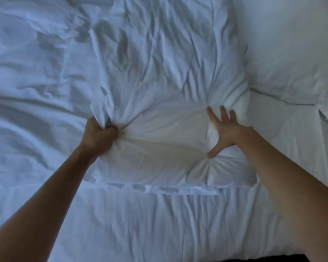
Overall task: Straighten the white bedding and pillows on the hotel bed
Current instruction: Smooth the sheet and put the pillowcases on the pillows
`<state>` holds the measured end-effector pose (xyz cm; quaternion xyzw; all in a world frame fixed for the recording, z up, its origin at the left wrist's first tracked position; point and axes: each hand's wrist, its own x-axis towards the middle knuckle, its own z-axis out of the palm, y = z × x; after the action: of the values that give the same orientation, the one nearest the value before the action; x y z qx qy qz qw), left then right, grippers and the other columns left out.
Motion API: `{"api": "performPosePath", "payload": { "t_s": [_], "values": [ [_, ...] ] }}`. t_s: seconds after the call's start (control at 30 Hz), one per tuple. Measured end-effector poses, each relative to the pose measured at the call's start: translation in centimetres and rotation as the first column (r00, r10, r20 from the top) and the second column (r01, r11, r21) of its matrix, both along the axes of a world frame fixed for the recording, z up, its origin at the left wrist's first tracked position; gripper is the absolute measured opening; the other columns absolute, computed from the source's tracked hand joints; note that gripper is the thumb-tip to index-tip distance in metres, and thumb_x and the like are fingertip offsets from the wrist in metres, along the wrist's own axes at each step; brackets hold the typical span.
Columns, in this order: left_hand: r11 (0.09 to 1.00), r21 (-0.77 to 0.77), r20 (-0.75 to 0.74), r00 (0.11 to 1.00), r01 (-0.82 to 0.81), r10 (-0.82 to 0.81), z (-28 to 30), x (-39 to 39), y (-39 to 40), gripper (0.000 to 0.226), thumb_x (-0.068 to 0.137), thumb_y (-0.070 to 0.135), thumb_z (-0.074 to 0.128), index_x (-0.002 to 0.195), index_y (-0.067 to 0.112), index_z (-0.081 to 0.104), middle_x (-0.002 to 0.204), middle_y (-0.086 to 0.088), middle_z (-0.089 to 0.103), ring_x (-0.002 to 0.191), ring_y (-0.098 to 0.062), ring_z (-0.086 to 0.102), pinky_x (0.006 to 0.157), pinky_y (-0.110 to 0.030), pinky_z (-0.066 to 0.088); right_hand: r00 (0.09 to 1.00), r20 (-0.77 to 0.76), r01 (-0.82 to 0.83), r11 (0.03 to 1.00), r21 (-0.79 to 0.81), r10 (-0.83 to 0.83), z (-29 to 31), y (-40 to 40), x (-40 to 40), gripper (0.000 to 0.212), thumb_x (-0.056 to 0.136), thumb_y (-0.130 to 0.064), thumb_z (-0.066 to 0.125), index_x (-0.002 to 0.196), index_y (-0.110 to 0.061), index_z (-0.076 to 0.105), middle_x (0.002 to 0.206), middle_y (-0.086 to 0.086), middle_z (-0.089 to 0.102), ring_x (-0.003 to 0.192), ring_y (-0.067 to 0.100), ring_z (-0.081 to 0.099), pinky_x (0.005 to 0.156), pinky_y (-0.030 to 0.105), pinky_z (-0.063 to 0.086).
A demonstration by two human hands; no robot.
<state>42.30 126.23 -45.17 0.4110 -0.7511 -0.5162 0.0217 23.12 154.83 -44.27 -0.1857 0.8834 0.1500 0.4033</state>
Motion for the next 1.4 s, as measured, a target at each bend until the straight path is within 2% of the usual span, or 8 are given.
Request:
{"api": "performPosePath", "payload": {
  "t_s": [0.2,0.3,0.5,0.7,0.9,1.07,1.17,1.4],
  "values": [
    [0.943,-0.319,0.171,0.985,0.09,-0.036,-0.7,-1.2,2.5,0.104,0.073,0.007,0.066,0.155,0.008,0.001,0.154,-0.022,0.02,0.14,-0.039,0.025,0.117,-0.044,0.024,0.996,0.063,-0.061,0.997,-0.044,0.064,-1.3,3.4,-0.9,0.16,0.054,-0.037,0.095,0.142,-0.038,-0.038,0.155,0.01,-0.04,0.147,0.042,-0.018,0.12,0.056,0.011],
    [0.608,-0.719,0.168,0.934,0.335,-0.316,2.4,-3.3,4.7,0.104,0.076,0.025,0.07,0.157,0.023,0.006,0.164,-0.013,0.008,0.15,-0.032,0.01,0.12,-0.048,0.012,0.984,0.081,-0.159,0.987,-0.036,0.161,-0.8,4.1,-2.1,0.158,0.057,-0.032,0.095,0.144,-0.037,-0.036,0.157,0.01,-0.036,0.149,0.042,-0.009,0.121,0.053,0.015],
    [0.264,-0.241,0.847,0.336,0.934,-0.413,-1.0,-6.8,7.9,0.148,0.055,0.068,0.08,0.14,0.042,-0.037,0.15,-0.016,-0.044,0.139,-0.046,-0.034,0.102,-0.081,-0.002,0.982,0.019,-0.189,0.982,-0.004,0.189,-1.7,4.8,-1.3,0.165,0.045,-0.048,0.096,0.138,-0.047,-0.041,0.153,0.002,-0.044,0.145,0.05,-0.015,0.104,0.076,0.025],
    [0.275,-0.204,0.898,0.292,0.939,-0.328,-4.6,-8.0,9.0,0.161,0.045,0.065,0.086,0.135,0.039,-0.045,0.147,-0.017,-0.047,0.138,-0.051,-0.031,0.103,-0.081,0.003,0.981,-0.144,-0.128,0.992,0.011,0.128,-5.5,3.6,0.3,0.171,0.042,-0.039,0.098,0.137,-0.042,-0.045,0.149,0.015,-0.047,0.14,0.058,-0.021,0.1,0.083,0.015],
    [0.147,-0.056,0.953,0.097,0.988,-0.287,-1.8,-11.1,9.6,0.127,0.075,0.053,0.076,0.151,0.031,-0.024,0.159,-0.027,-0.015,0.143,-0.052,0.013,0.112,-0.064,0.023,0.967,0.116,-0.229,0.973,0.02,0.226,-3.2,3.9,-4.2,0.151,0.056,-0.057,0.089,0.141,-0.047,-0.036,0.155,0.008,-0.04,0.146,0.052,-0.008,0.113,0.068,0.018],
    [-0.097,-0.498,0.811,0.424,0.862,-0.403,2.6,-16.9,7.0,0.091,0.077,0.059,0.071,0.151,0.031,0.026,0.156,-0.008,0.021,0.143,-0.03,0.025,0.106,-0.05,0.034,0.943,-0.267,-0.253,0.949,-0.186,0.199,3.0,1.4,-11.7,0.091,0.081,-0.056,0.071,0.152,-0.024,0.024,0.15,0.013,0.039,0.135,0.034,0.041,0.103,0.047,0.039],
    [-0.011,-0.678,0.671,0.613,0.735,-0.418,1.8,-19.6,5.8,0.121,0.061,0.055,0.084,0.155,0.032,0.012,0.164,-0.01,0.002,0.15,-0.038,0.002,0.111,-0.065,0.017,0.933,-0.355,-0.212,0.899,-0.383,0.069,1.7,-0.7,-13.7,0.113,0.071,-0.052,0.081,0.154,-0.034,0.007,0.161,0.015,0.012,0.147,0.041,0.015,0.105,0.062,0.033],
    [0.203,-0.37,0.856,0.417,0.907,-0.305,-4.8,-23.8,4.9,0.154,0.05,0.057,0.088,0.146,0.039,-0.031,0.157,-0.002,-0.035,0.144,-0.045,-0.023,0.104,-0.079,0.003,0.967,-0.252,-0.109,0.963,-0.246,0.046,-6.1,-4.1,-14.2,0.146,0.058,-0.056,0.087,0.146,-0.048,-0.028,0.159,0.007,-0.032,0.145,0.052,-0.016,0.102,0.082,0.014]
  ]
}}
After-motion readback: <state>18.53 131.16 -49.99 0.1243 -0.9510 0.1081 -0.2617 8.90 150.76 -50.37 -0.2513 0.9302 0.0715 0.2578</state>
